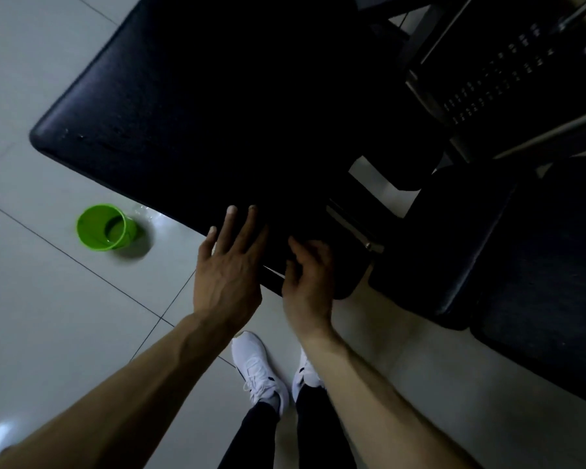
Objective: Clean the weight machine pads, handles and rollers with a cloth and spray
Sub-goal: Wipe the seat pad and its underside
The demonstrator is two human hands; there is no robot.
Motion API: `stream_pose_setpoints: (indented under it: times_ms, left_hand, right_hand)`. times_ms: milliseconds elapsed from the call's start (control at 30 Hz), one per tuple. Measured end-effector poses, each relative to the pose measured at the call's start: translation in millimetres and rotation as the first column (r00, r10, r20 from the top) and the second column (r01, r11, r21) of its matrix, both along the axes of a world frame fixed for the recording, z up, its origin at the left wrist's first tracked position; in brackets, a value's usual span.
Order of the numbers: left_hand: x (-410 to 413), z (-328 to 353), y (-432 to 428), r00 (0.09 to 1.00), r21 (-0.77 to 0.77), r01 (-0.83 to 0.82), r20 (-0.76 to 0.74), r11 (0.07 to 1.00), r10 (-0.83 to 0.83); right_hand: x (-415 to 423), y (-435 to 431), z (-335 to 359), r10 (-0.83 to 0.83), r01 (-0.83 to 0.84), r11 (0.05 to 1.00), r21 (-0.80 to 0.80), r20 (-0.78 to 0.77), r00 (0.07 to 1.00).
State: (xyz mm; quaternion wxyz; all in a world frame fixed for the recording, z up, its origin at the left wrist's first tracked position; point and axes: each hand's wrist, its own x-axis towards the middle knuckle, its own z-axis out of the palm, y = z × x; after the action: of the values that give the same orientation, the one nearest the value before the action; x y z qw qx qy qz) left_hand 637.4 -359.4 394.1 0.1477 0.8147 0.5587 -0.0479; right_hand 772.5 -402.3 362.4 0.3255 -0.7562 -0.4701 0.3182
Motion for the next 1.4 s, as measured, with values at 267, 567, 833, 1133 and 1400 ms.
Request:
stream_pose_setpoints:
  times_ms: [267,567,833,1133,1400]
  left_hand:
    - [-41,30,22,0.992,0.082,-0.123,0.026,0.989,0.121]
    - [-50,29,39,0.965,0.002,-0.261,0.035,0.965,0.261]
    - [-84,43,70,0.576,-0.025,-0.751,0.463,0.66,0.674]
    - [-115,39,119,0.378,-0.25,-0.807,0.478,0.535,0.793]
    - [-139,52,125,0.534,-0.235,-0.752,0.331,0.616,0.778]
  right_hand:
    - [36,60,28,0.12,-0.122,0.992,0.029,0.07,0.99]
    - [-32,89,23,0.134,-0.156,0.978,0.139,0.158,0.978]
    - [-13,123,27,0.551,-0.635,0.746,0.198,0.352,0.757]
    - [-73,163,40,0.365,-0.465,0.832,0.301,0.333,0.869]
    - [-47,230,49,0.51,-0.681,0.657,0.324,0.474,0.718]
